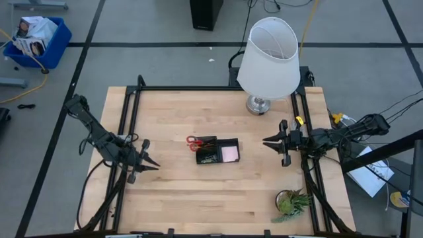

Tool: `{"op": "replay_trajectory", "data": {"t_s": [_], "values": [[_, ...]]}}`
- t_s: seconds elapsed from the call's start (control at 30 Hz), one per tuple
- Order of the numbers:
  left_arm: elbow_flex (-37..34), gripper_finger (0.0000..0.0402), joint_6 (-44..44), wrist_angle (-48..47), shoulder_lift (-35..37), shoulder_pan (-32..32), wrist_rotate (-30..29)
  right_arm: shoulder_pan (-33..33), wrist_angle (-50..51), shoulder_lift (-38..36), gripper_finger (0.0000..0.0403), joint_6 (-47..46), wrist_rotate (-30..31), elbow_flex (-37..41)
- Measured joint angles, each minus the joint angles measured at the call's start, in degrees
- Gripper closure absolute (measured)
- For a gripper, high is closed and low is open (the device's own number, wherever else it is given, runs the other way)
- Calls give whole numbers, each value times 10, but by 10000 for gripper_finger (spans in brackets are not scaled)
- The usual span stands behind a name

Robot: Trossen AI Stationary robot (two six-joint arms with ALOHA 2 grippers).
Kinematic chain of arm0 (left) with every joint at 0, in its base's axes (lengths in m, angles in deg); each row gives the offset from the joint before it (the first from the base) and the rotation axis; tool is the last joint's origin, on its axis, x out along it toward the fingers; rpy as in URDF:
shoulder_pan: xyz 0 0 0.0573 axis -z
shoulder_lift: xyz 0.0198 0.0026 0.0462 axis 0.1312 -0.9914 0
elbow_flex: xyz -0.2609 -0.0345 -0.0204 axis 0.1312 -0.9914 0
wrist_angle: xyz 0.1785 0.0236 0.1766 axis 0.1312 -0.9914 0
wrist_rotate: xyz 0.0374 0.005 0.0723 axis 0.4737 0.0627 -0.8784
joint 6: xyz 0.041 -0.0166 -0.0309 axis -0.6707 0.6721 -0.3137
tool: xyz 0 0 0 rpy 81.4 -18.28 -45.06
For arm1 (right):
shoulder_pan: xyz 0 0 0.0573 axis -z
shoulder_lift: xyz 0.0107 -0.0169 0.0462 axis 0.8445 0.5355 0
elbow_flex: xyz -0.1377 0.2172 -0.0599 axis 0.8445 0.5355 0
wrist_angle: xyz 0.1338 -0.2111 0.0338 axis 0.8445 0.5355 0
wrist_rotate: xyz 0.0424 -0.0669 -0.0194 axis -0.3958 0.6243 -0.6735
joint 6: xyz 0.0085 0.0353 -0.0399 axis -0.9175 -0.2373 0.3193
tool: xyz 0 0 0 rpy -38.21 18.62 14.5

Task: Pick and place office supplies into organizer
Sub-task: Put the black pen into the black desk organizer

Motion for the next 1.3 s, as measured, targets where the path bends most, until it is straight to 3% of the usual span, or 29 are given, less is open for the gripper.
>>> {"op": "replay_trajectory", "data": {"t_s": [0.17, 0.6, 0.77, 0.87, 1.03, 1.17, 1.3], "values": [[0, 339, 147, 71, 0, 0, 14, 0, -1, 0, 348, 0, 0, 0], [0, 339, 214, 160, 0, -1, -34, 0, 0, 0, 348, 0, 0, 0], [0, 339, 227, 194, -10, 1, -6, 0, 0, 0, 348, 0, 0, 0], [0, 339, 298, 157, -58, 12, -6, 0, 0, 0, 348, 0, 0, 0], [20, 339, 388, 178, -181, 33, -12, 0, -1, 0, 348, 0, 0, 0], [90, 339, 440, 133, -297, 49, -13, 0, -1, 0, 348, 0, 0, 0], [198, 339, 507, 7, -401, 53, 10, 0, 0, 0, 348, 0, 0, 0]]}}
